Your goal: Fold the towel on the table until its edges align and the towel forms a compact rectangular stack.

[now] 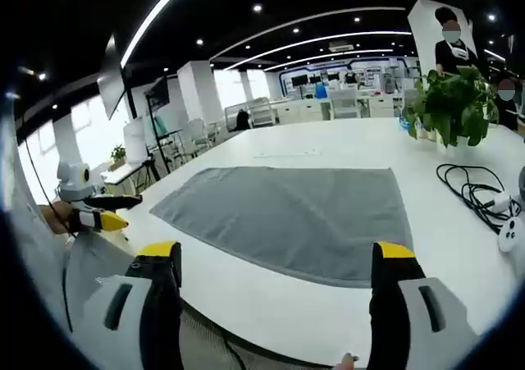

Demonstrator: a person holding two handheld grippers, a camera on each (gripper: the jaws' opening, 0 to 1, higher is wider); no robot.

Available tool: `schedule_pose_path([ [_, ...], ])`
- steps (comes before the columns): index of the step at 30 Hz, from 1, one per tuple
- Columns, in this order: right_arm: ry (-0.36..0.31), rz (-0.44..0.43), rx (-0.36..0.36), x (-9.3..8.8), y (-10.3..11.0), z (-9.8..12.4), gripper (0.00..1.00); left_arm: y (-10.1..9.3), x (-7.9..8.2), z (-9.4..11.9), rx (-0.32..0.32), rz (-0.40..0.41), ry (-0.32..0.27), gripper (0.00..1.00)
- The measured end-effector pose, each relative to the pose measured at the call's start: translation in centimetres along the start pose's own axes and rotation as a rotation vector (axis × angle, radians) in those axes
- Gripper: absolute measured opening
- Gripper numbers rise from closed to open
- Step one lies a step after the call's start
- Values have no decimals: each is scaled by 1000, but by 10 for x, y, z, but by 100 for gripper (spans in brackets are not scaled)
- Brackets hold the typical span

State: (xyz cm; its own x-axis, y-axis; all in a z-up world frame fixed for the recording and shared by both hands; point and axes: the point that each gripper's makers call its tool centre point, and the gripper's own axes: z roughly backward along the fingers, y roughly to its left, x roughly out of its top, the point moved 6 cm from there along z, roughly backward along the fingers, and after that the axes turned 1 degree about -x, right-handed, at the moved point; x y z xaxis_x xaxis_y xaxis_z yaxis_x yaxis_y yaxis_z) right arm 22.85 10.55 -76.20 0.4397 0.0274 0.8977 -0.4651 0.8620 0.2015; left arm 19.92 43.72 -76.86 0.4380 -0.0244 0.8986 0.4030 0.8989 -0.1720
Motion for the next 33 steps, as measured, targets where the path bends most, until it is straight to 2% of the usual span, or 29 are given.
schedule_pose_path([
  [11, -8, -12, -3, 0, -1, 2, 96, 1, -2, -1, -10, -3, 6, 98],
  [18, 18, -35, -18, -4, -6, 3, 94, -3, -3, -2, -23, -6, 24, 98],
  [33, -10, -91, -8, -5, -7, 11, 92, -7, -2, -2, -33, -31, 23, 97],
])
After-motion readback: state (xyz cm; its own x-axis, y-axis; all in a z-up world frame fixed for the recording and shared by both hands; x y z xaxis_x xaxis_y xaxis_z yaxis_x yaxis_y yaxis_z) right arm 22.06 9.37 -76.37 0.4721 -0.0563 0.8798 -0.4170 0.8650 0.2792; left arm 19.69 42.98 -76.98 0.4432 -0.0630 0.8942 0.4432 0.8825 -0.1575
